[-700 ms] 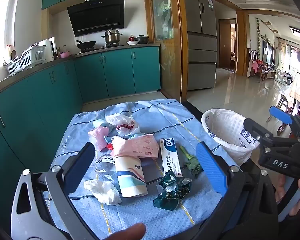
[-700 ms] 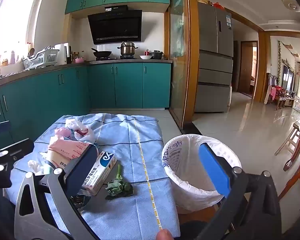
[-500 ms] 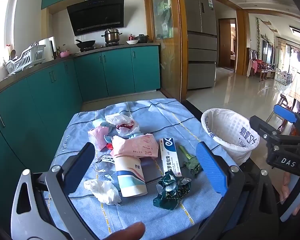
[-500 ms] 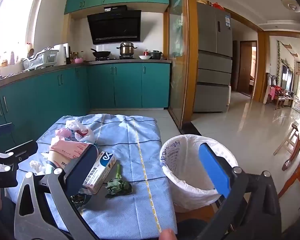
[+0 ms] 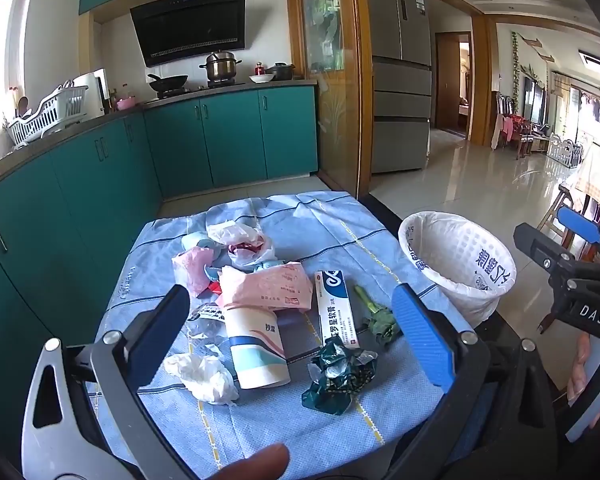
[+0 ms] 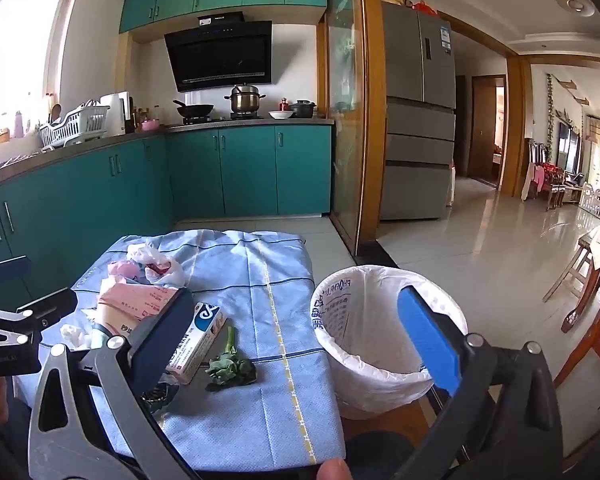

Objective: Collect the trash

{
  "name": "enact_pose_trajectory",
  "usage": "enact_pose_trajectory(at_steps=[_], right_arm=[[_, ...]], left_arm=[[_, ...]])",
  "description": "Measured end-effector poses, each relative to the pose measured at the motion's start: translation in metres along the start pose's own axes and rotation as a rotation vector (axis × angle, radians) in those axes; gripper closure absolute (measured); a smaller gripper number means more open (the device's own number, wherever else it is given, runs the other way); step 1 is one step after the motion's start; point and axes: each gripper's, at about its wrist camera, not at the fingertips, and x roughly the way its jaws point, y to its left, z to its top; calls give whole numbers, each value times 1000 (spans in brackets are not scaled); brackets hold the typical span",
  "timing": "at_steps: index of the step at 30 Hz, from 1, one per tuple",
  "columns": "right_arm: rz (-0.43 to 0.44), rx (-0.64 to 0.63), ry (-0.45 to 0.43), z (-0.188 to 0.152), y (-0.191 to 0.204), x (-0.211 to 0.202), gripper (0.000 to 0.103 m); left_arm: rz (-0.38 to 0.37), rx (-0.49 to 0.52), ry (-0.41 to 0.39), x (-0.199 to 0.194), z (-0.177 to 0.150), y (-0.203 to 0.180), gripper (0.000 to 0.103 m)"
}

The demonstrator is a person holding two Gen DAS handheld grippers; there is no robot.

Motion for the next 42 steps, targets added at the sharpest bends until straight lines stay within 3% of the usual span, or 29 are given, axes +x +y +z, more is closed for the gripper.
enact_pose_trajectory(at_steps=[42], right_arm=[[-21, -20, 6, 1, 3, 0, 3]], left_arm=[[16, -14, 13, 1, -4, 5, 3]])
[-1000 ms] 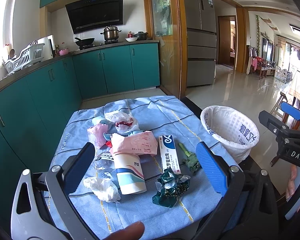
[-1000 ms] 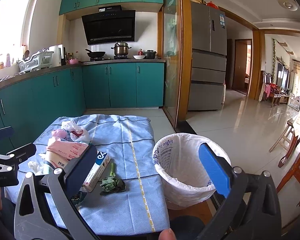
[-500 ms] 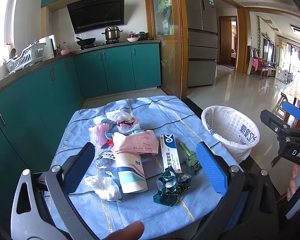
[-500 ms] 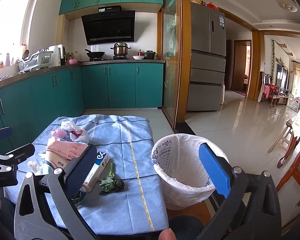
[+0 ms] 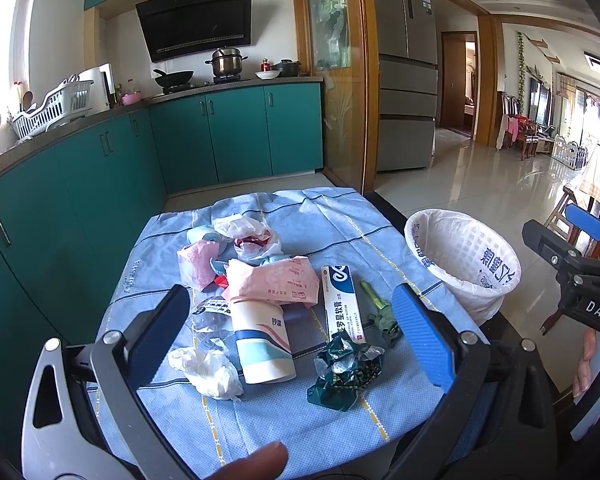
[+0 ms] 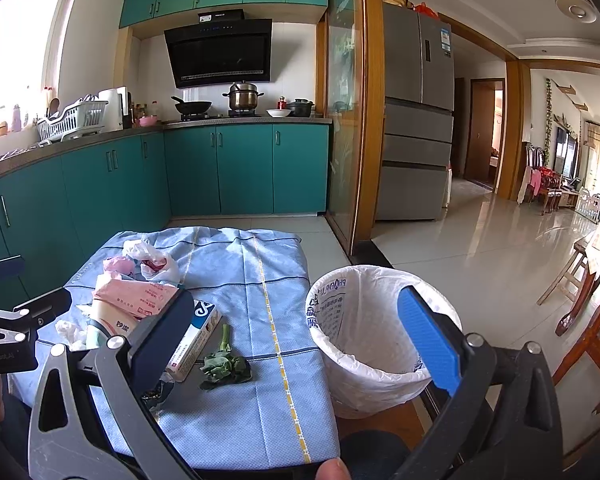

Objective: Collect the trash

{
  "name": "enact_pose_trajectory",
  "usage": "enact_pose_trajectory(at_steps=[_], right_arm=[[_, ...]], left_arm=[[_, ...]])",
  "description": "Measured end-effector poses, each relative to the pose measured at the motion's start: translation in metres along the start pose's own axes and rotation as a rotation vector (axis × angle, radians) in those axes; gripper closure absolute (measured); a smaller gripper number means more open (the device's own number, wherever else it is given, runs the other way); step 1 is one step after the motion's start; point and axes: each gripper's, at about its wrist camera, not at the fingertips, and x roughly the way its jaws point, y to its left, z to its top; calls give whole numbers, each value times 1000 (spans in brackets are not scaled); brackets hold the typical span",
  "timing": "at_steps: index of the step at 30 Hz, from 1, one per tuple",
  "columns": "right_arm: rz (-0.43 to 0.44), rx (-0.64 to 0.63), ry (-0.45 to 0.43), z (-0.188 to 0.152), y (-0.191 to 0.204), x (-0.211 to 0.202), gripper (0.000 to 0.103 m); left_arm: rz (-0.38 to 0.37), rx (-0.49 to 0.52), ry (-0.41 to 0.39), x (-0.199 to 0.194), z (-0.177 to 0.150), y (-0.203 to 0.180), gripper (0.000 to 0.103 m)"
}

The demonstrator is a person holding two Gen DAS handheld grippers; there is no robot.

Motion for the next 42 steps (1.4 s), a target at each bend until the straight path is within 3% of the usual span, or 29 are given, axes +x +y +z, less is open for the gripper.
enact_pose_trajectory(at_steps=[42], right_arm=[[-1, -10, 14, -3, -1, 4, 3]], left_arm=[[-6, -6, 27, 8, -4, -3, 3]])
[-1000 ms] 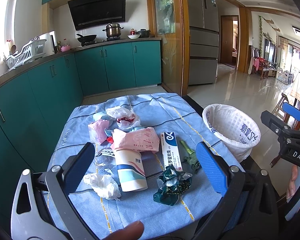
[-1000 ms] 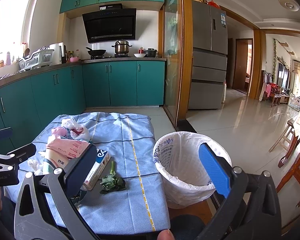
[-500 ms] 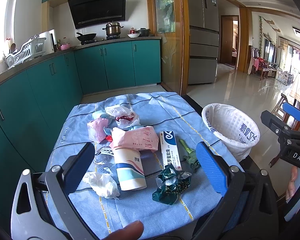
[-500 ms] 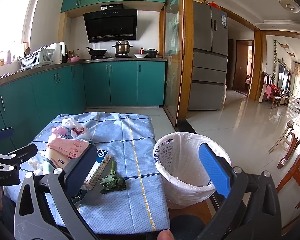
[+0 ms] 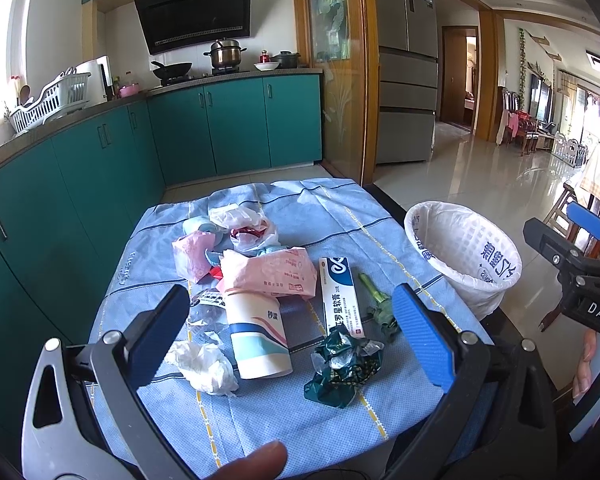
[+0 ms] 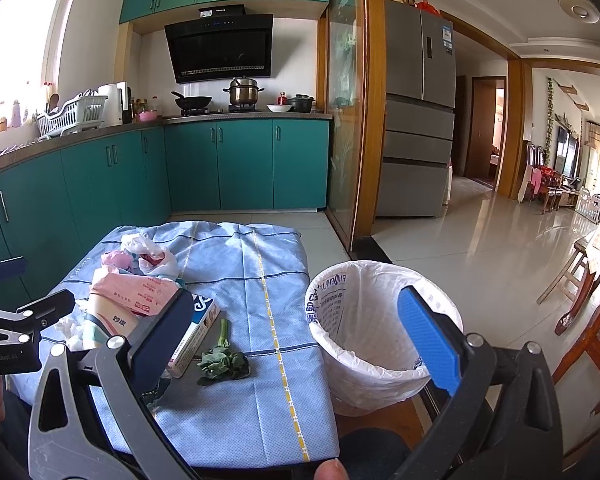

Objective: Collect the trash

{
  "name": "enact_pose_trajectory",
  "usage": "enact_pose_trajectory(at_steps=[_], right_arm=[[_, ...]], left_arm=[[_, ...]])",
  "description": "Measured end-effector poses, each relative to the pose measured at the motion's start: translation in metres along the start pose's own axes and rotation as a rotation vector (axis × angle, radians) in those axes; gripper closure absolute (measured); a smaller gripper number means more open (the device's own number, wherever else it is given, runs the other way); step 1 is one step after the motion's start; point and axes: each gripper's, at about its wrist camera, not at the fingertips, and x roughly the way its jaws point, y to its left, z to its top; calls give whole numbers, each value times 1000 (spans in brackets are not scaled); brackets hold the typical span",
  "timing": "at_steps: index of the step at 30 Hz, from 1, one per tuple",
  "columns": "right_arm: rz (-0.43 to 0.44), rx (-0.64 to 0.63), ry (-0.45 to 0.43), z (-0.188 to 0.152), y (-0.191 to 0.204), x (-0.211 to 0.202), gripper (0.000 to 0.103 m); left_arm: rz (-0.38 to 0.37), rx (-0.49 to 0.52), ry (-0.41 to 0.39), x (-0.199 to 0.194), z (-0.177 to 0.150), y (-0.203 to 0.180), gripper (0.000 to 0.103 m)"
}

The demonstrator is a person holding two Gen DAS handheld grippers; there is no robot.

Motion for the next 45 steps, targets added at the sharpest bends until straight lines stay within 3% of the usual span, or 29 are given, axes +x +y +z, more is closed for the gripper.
enact_pose_trajectory(at_steps=[34, 36, 39, 42, 45], right_arm=[[7, 2, 3, 0, -2, 7, 3], [20, -11, 33, -2, -1, 16, 3], [-1, -64, 230, -15, 8, 62, 3], [66, -72, 324, -32, 21, 90, 17], [142, -83, 400, -47, 38, 118, 51]], left_arm=[[1, 10, 29, 9, -3, 4, 3], [34, 10, 50, 17, -3, 12, 3], [110, -40, 135, 38, -13, 44, 3], [194, -52, 213, 51, -31, 68, 4], [184, -75, 269, 54, -47, 82, 18]])
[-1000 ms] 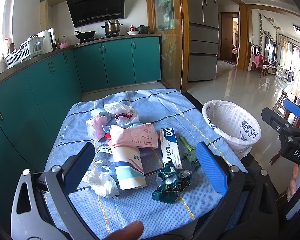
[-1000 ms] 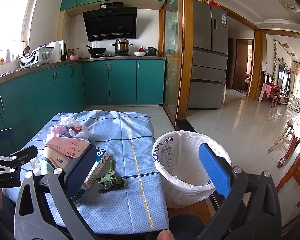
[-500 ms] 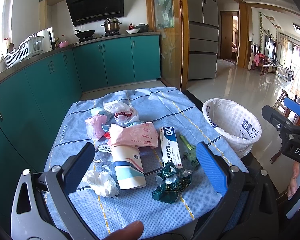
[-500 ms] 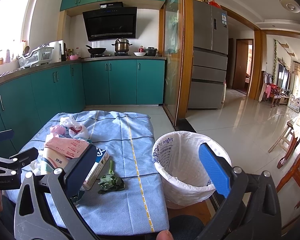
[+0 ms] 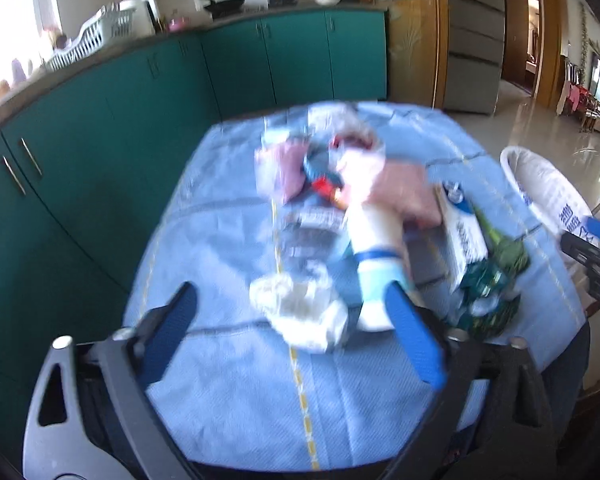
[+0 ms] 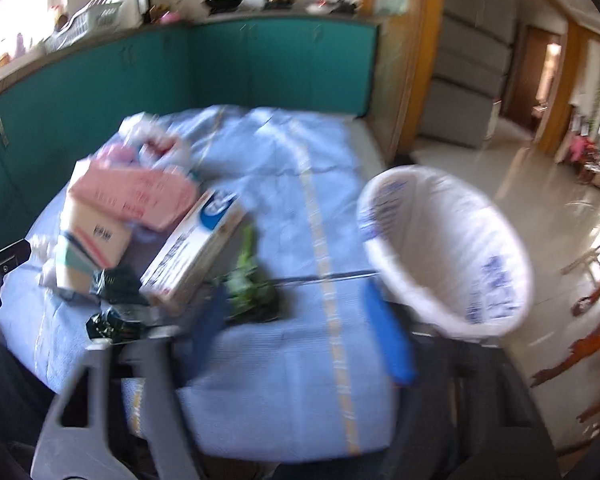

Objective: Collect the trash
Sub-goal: 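Grasp the green wrapper with the left tool while the right tool grasps the green stem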

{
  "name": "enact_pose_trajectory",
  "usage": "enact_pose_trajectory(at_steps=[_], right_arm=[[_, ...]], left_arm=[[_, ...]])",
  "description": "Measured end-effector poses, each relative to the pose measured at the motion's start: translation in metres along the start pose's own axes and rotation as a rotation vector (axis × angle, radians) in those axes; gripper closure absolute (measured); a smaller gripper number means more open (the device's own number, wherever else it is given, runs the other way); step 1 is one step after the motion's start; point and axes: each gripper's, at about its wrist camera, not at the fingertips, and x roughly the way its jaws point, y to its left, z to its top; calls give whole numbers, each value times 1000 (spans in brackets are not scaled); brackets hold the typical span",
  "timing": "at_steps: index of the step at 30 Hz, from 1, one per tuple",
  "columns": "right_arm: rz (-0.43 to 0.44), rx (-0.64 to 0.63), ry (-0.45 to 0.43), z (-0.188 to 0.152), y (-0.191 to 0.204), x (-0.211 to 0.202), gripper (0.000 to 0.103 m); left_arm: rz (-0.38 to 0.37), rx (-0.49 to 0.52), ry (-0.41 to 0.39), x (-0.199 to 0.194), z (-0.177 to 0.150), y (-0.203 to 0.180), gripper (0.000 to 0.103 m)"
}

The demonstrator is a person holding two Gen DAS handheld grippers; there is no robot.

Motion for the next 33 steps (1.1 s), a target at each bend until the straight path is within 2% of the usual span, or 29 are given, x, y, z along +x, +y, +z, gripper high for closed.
enact_pose_trajectory(at_steps=[1, 2, 4, 7, 8, 9, 10, 11, 12, 13, 15, 18, 23, 25, 28, 33], right_arm=[[49, 6, 34, 1, 4, 16, 53], [77, 10, 53, 2, 7, 25, 53], [107, 3, 73, 6, 18, 44, 53], [106, -29, 91, 10, 32, 59, 54], [105, -39, 95, 11, 35, 61, 58], [109, -45, 100, 10, 37, 63, 72], [109, -43, 106, 9, 37, 65, 78], [110, -38, 104, 8, 35, 64, 81], [118, -26, 100, 6, 31, 63, 90], [126, -10, 97, 4, 27, 60, 95], [131, 14, 88, 2, 17, 54, 96], [105, 26, 93, -1, 4, 49, 96], [51, 8, 102, -3, -1, 48, 94], [37, 7, 101, -5, 0, 48, 80], [14, 3, 106, -7, 2, 52, 66], [14, -9, 113, -6, 5, 55, 64]], left_arm=[[-19, -10, 28, 4, -4, 3, 26], [-49, -24, 62, 9, -8, 5, 28], [-114, -45, 91, 11, -12, 5, 28], [-205, -20, 74, 2, -12, -9, 28], [-235, 3, 63, -2, -12, -15, 28], [-261, 31, 50, -5, -13, -21, 28], [-284, 69, 37, -10, -14, -29, 28], [-308, 110, 19, -13, -15, -36, 38], [-328, 137, 10, -14, -16, -43, 47], [-358, 165, 10, -15, -16, -50, 48], [-397, 177, 24, -10, -14, -61, 48], [-426, 204, 76, 5, -14, -74, 48], [-409, 247, 144, 26, -20, -100, 47], [-386, 263, 142, 27, -22, -105, 51], [-383, 265, 138, 24, -23, -106, 59], [-393, 259, 138, 24, -23, -104, 62]])
